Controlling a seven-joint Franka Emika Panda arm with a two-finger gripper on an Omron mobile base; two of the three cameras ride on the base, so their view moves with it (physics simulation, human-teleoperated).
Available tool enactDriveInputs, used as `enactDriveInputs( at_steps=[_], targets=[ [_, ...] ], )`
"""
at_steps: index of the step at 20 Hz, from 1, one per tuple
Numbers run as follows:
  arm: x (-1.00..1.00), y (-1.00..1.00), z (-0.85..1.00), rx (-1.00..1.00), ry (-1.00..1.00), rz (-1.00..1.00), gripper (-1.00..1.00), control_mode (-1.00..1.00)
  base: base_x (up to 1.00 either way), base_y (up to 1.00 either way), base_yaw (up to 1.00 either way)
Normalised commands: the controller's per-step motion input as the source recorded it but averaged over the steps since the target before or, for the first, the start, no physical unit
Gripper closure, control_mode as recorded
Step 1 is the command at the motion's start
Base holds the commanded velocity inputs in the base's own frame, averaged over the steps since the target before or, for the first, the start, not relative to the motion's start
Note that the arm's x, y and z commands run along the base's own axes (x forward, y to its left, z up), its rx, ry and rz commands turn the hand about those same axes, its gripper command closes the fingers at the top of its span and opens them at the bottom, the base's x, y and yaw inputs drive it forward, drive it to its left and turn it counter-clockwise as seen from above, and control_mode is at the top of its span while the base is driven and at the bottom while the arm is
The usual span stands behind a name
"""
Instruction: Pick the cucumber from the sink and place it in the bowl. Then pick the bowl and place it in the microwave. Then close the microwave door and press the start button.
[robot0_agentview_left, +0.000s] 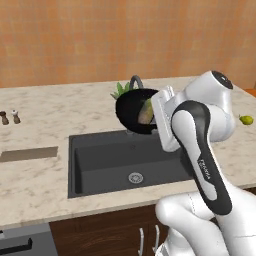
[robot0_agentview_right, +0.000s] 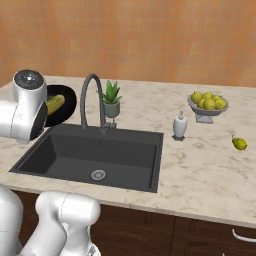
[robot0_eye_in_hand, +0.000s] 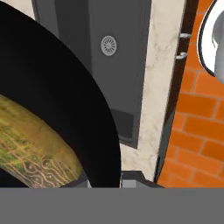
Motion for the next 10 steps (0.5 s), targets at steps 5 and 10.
enactDriveInputs(
  at_steps=[5, 10],
  targets=[
    [-0.06, -0.54, 0.17, 0.0, 0.11, -0.11, 1.0, -1.0, 0.0, 0.0, 0.0],
    [-0.02, -0.37, 0.16, 0.0, 0.14, -0.05, 1.0, -1.0, 0.0, 0.0, 0.0]
  ],
)
